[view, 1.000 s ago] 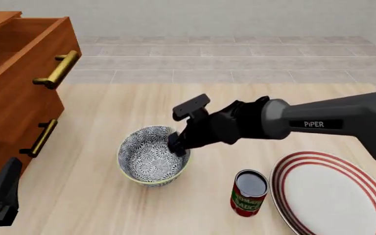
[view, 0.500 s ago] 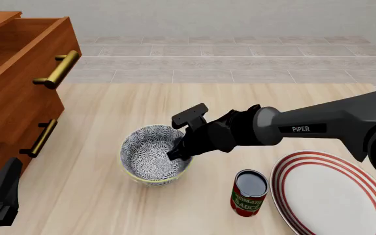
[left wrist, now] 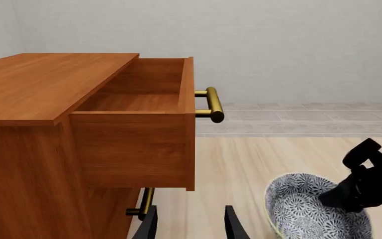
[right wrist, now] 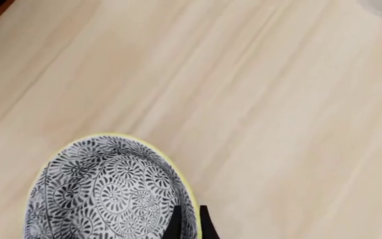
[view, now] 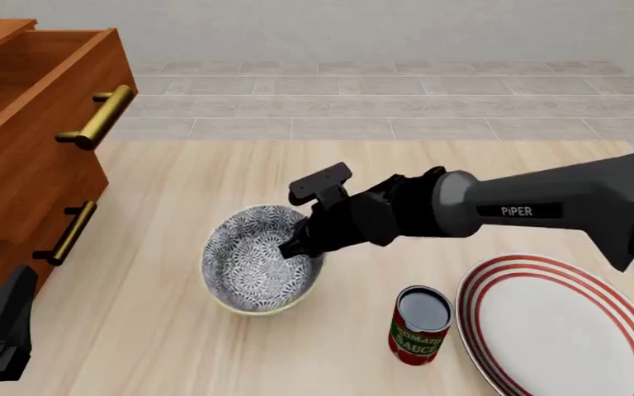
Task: Put the bowl on the plate.
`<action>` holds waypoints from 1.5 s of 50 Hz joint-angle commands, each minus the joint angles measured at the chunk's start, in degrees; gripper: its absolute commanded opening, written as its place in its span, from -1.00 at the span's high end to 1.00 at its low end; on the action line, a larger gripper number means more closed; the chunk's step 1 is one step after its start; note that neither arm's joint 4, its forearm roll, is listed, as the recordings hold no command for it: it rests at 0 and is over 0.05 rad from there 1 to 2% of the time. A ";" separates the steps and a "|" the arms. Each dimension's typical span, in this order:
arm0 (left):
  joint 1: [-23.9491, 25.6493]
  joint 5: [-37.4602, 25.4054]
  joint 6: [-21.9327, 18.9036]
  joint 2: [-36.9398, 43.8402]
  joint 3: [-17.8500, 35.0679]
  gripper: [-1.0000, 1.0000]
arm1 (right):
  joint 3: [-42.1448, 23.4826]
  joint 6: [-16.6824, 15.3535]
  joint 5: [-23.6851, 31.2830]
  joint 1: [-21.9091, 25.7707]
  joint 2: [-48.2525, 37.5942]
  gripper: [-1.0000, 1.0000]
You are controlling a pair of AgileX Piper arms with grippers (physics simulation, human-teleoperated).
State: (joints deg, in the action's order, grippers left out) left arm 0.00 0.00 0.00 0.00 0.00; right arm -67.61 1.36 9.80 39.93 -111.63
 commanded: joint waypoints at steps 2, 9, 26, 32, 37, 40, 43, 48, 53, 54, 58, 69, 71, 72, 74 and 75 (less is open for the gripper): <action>0.00 0.00 0.00 0.00 0.00 -1.00 | -2.05 0.49 1.89 -0.61 2.02 1.00; 0.00 0.00 0.00 0.00 0.00 -1.00 | -3.72 -0.13 3.31 -1.23 3.62 1.00; 0.00 0.00 0.00 0.00 0.00 -1.00 | -6.30 -1.45 6.04 -3.04 7.83 1.00; 0.00 0.00 0.00 0.00 0.00 -1.00 | -6.67 -2.10 6.85 -4.42 9.32 1.00; 0.00 0.00 0.00 0.00 0.00 -1.00 | -5.78 -2.30 6.96 -5.62 11.01 1.00; 0.00 0.00 0.00 0.00 0.00 -1.00 | -4.91 -2.37 6.81 -7.03 12.34 1.00; 0.00 0.00 0.00 0.00 0.00 -1.00 | -3.47 -2.27 6.86 -8.00 14.04 1.00; 0.00 0.00 0.00 0.00 0.00 -1.00 | -0.93 -2.54 6.79 -11.13 17.36 1.00; 0.00 0.00 0.00 0.00 0.00 -1.00 | 1.37 -2.73 6.70 -13.25 20.34 1.00; 0.00 0.00 0.00 0.00 0.00 -1.00 | 2.14 -2.80 6.69 -13.71 21.29 1.00; 0.00 0.00 0.00 0.00 0.00 -1.00 | 4.30 -2.97 6.72 -15.48 23.83 1.00; 0.00 0.00 0.00 0.00 0.00 -1.00 | 10.44 -3.14 7.18 -21.12 31.76 1.00; 0.00 0.00 0.00 0.00 0.00 -1.00 | 11.91 -3.10 7.38 -22.07 33.56 1.00; 0.00 0.00 0.00 0.00 0.00 -1.00 | 12.45 -2.89 7.40 -22.80 34.28 1.00; 0.00 0.00 0.00 0.00 0.00 -1.00 | 13.46 -3.05 7.56 -23.71 35.44 1.00; 0.00 0.00 0.00 0.00 0.00 -1.00 | 14.11 -3.15 7.66 -24.17 36.21 1.00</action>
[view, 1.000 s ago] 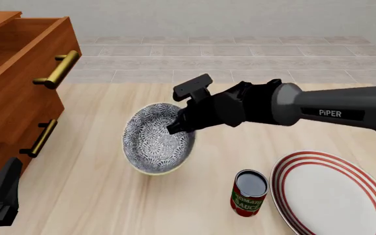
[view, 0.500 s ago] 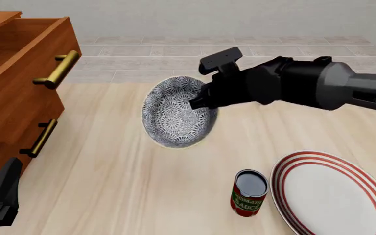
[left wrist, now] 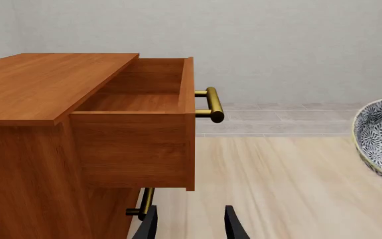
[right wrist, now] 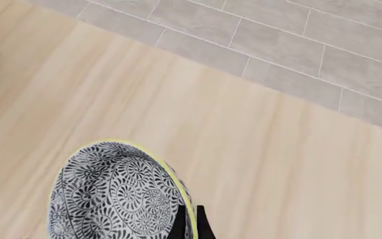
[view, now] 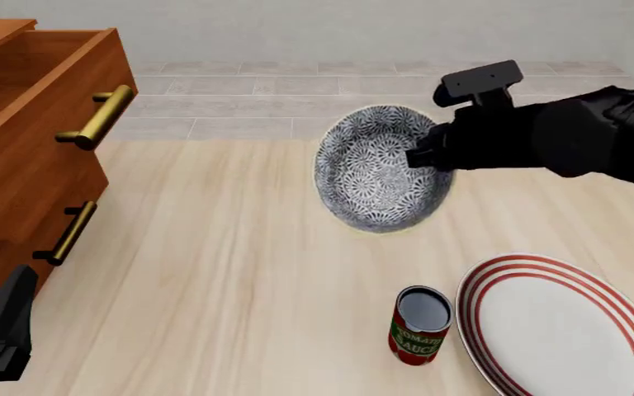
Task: Put the bowl on the plate.
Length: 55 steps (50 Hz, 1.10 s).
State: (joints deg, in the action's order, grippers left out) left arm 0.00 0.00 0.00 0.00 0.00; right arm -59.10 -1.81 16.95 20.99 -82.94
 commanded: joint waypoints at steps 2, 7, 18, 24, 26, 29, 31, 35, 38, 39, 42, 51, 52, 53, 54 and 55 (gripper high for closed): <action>0.00 0.00 0.00 0.00 0.00 -1.00 | 7.12 0.10 0.92 -6.39 9.65 1.00; 0.00 0.00 0.00 0.00 0.00 -1.00 | 10.52 0.54 1.83 -8.99 14.25 1.00; 0.00 0.00 0.00 0.00 0.00 -1.00 | 16.19 1.20 3.66 -13.12 22.40 1.00; 0.00 0.00 0.00 0.00 0.00 -1.00 | 18.32 1.36 4.78 -14.84 25.80 1.00; 0.00 0.00 0.00 0.00 0.00 -1.00 | 18.99 1.45 5.27 -15.26 26.96 1.00; 0.00 0.00 0.00 0.00 0.00 -1.00 | 19.79 1.49 5.97 -16.40 28.70 1.00; 0.00 0.00 0.00 0.00 0.00 -1.00 | 20.45 1.62 6.66 -17.13 30.29 1.00; 0.00 0.00 0.00 0.00 0.00 -1.00 | 22.09 1.75 7.99 -18.72 33.37 1.00; 0.00 0.00 0.00 0.00 0.00 -1.00 | 23.13 1.76 8.87 -20.08 35.39 1.00; 0.00 0.00 0.00 0.00 0.00 -1.00 | 23.37 1.80 9.38 -20.89 36.29 1.00; 0.00 0.00 0.00 0.00 0.00 -1.00 | 23.88 1.50 11.25 -21.95 38.53 1.00; 0.00 0.00 0.00 0.00 0.00 -1.00 | 25.08 1.63 15.32 -25.35 44.27 1.00; 0.00 0.00 0.00 0.00 0.00 -1.00 | 25.92 1.77 15.75 -26.07 45.44 1.00; 0.00 0.00 0.00 0.00 0.00 -1.00 | 25.93 1.77 15.76 -26.07 45.46 1.00; 0.00 0.00 0.00 0.00 0.00 -1.00 | 26.76 1.99 16.00 -26.99 46.38 1.00; 0.00 0.00 0.00 0.00 0.00 -1.00 | 27.19 2.23 16.28 -27.04 46.98 1.00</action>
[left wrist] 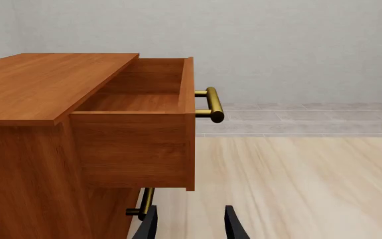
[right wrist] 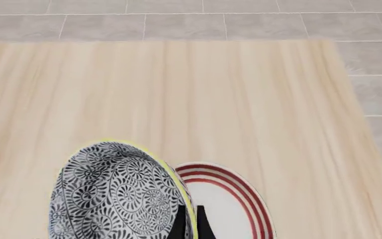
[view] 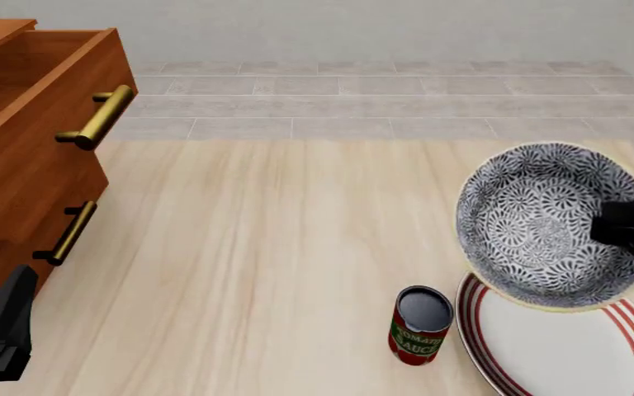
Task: Put the bowl on the plate.
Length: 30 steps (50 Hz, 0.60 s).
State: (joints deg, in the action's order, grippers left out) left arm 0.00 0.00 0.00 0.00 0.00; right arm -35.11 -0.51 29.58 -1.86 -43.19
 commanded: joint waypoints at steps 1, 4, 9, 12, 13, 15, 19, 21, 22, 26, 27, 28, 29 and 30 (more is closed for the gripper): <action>0.00 0.00 0.00 0.00 0.00 -1.00 | 3.69 0.86 3.88 -4.58 7.83 1.00; 0.00 0.00 0.00 0.00 0.00 -1.00 | 5.02 1.01 4.11 -5.25 8.93 1.00; 0.00 0.00 0.00 0.00 0.00 -1.00 | 7.28 1.99 4.93 -6.41 11.61 1.00; 0.00 0.00 0.00 0.00 0.00 -1.00 | 8.22 2.23 5.04 -7.09 12.47 1.00; 0.00 0.00 0.00 0.00 0.00 -1.00 | 9.09 2.43 5.21 -7.41 13.33 1.00; 0.00 0.00 0.00 0.00 0.00 -1.00 | 10.08 2.68 5.04 -7.91 13.92 1.00; 0.00 0.00 0.00 0.00 0.00 -1.00 | 11.65 2.96 4.51 -8.68 14.50 1.00; 0.00 0.00 0.00 0.00 0.00 -1.00 | 12.55 2.82 4.09 -9.18 14.66 1.00; 0.00 0.00 0.00 0.00 0.00 -1.00 | 13.02 3.12 4.08 -9.19 15.00 1.00; 0.00 0.00 0.00 0.00 0.00 -1.00 | 14.15 3.08 3.90 -10.02 15.52 1.00; 0.00 0.00 0.00 0.00 0.00 -1.00 | 14.46 3.04 3.61 -10.31 15.46 1.00; 0.00 0.00 0.00 0.00 0.00 -1.00 | 14.46 3.04 3.60 -10.31 15.45 1.00; 0.00 0.00 0.00 0.00 0.00 -1.00 | 14.70 2.69 3.09 -10.95 15.24 1.00; 0.00 0.00 0.00 0.00 0.00 -1.00 | 15.02 2.59 2.90 -11.08 15.27 1.00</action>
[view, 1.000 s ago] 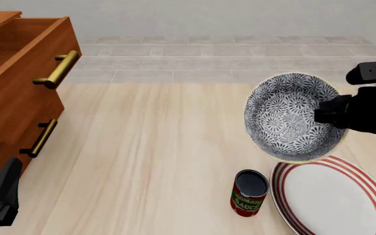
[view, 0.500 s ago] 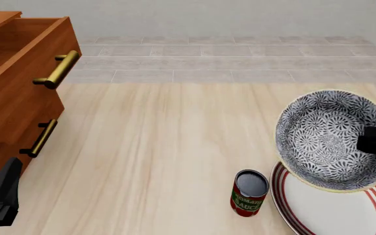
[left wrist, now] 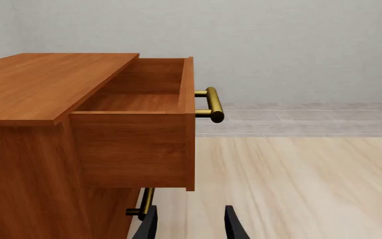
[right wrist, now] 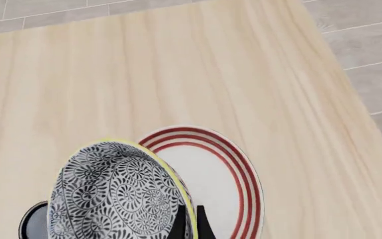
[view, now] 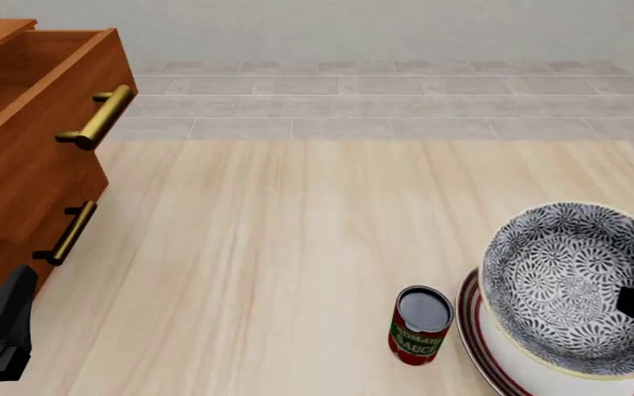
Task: Put the bowl on the plate.
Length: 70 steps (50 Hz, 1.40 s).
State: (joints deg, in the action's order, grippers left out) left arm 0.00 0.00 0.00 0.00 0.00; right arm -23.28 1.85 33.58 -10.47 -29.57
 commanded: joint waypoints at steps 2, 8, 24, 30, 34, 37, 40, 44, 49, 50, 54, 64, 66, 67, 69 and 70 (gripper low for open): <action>0.00 0.00 0.00 0.00 0.00 -1.00 | 3.73 0.09 -1.09 -2.78 2.03 1.00; 0.00 0.00 0.00 0.00 0.00 -1.00 | 5.86 0.26 -2.12 -3.66 2.63 1.00; 0.00 0.00 0.00 0.00 0.00 -1.00 | 9.51 0.06 -11.96 -5.34 -4.16 1.00; 0.00 0.00 0.00 0.00 0.00 -1.00 | 9.87 0.06 -14.66 -5.65 -6.50 1.00; 0.00 0.00 0.00 0.00 0.00 -1.00 | 11.21 -0.06 -17.74 -5.53 -8.90 1.00; 0.00 0.00 0.00 0.00 0.00 -1.00 | 11.83 0.00 -19.48 -5.29 -10.47 1.00; 0.00 0.00 0.00 0.00 0.00 -1.00 | 12.37 -0.10 -20.69 -5.43 -11.52 1.00; 0.00 0.00 0.00 0.00 0.00 -1.00 | 13.31 -0.16 -21.96 -5.57 -12.56 1.00; 0.00 0.00 0.00 0.00 0.00 -1.00 | 13.97 0.02 -23.21 -5.37 -13.66 1.00; 0.00 0.00 0.00 0.00 0.00 -1.00 | 14.03 -0.13 -23.59 -5.45 -14.09 1.00; 0.00 0.00 0.00 0.00 0.00 -1.00 | 14.39 0.18 -24.51 -5.13 -14.85 1.00; 0.00 0.00 0.00 0.00 0.00 -1.00 | 14.46 0.28 -25.72 -5.28 -16.37 1.00; 0.00 0.00 0.00 0.00 0.00 -1.00 | 14.45 0.18 -25.68 -5.32 -16.35 1.00; 0.00 0.00 0.00 0.00 0.00 -1.00 | 14.49 0.02 -25.27 -4.85 -16.00 1.00; 0.00 0.00 0.00 0.00 0.00 -1.00 | 14.39 -0.07 -25.25 -5.08 -16.06 1.00; 0.00 0.00 0.00 0.00 0.00 -1.00 | 14.33 -0.07 -25.23 -5.15 -16.04 1.00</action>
State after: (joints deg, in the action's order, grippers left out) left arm 0.00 0.00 0.00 0.00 0.00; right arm -8.92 1.78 9.12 -15.64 -44.85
